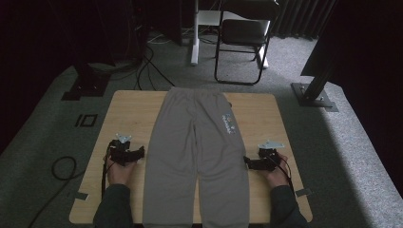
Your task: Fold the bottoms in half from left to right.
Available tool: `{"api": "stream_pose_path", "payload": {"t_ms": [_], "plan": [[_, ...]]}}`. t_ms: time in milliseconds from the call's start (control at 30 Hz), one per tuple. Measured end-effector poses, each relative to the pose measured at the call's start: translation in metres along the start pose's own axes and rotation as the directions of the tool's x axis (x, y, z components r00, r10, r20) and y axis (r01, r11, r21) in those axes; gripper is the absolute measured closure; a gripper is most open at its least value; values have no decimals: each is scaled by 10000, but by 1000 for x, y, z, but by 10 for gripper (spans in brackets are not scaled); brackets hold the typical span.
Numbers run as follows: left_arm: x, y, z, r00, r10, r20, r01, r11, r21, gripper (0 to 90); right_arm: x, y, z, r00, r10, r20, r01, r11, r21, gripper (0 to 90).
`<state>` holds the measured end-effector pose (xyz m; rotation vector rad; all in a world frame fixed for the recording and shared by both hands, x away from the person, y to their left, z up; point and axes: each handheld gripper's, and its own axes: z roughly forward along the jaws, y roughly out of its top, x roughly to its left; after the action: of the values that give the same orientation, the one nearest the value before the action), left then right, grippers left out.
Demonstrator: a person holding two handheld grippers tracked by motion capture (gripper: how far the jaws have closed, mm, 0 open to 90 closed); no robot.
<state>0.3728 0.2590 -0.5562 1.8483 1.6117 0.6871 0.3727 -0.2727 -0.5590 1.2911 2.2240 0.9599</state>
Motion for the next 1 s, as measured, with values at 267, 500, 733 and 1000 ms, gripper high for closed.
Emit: {"api": "stream_pose_path", "payload": {"t_ms": [267,500,733,1000], "plan": [[-1,-1,-5,9999,103,128,-104,9999,60,345,1,0,0,10000,35,45,-35,10000,-1,143],[-5,-5,-12,9910,-250,1314,247,9997,34,411,1,0,0,10000,42,60,-42,10000,-2,143],[-15,-8,-16,9827,-230,1839,223,9997,58,448,1,0,0,10000,45,63,-45,10000,-2,143],[-42,-11,-19,9902,703,1203,-718,9974,82,457,1,-1,-1,10000,34,58,-34,10000,-2,143]]}}
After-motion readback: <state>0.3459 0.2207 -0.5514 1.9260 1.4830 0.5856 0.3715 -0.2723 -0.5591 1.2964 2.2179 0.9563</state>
